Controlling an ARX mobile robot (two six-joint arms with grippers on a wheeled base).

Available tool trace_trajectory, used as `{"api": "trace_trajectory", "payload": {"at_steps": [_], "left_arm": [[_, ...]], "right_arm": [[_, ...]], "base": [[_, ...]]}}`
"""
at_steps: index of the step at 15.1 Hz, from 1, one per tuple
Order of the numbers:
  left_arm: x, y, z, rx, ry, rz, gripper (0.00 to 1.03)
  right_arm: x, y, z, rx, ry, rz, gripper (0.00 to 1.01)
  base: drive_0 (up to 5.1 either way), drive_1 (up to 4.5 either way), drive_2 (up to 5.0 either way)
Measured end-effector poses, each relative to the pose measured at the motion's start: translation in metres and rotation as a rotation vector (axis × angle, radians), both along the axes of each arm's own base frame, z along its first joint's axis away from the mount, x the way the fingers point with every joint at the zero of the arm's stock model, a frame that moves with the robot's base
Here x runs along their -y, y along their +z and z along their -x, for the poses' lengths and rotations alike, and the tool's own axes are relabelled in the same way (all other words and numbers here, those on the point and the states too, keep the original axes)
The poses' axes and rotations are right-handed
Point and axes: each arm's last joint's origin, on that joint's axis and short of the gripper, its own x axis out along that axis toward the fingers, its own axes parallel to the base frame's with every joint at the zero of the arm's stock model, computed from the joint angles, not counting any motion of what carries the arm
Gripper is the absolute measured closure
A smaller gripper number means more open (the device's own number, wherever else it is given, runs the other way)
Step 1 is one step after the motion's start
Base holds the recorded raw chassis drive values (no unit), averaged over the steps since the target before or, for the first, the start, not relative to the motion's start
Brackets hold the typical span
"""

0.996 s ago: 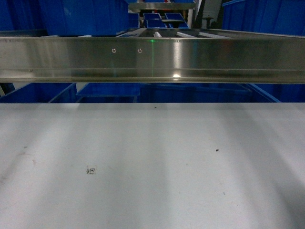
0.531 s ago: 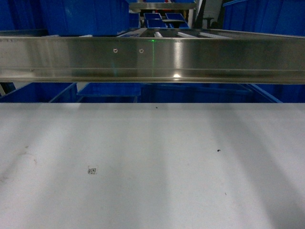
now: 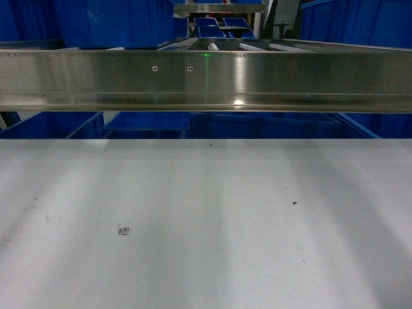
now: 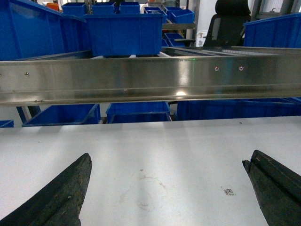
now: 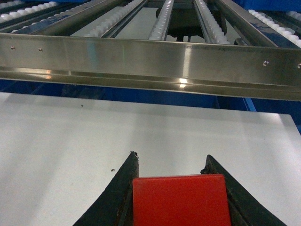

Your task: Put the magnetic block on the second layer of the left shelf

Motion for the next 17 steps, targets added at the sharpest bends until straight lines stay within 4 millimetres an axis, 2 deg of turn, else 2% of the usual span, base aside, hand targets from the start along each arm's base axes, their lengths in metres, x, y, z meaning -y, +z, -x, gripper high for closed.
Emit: {"api": "trace_trajectory", "payload": {"at_steps": [6, 17], "left_arm": [[0.0000, 0.0000, 0.0000, 0.000, 0.000, 0.000, 0.05], [0.0000, 0.0001, 0.0000, 0.000, 0.000, 0.000, 0.05]], "right_arm": [[0.0000, 0.0005, 0.0004, 0.005, 0.005, 0.018, 0.67], [0.0011, 0.0002, 0.0005, 0.005, 0.001, 0.018, 0.67]], "base": [[0.0, 0.00, 0.0], [-5.0, 2.47, 2.5]]}}
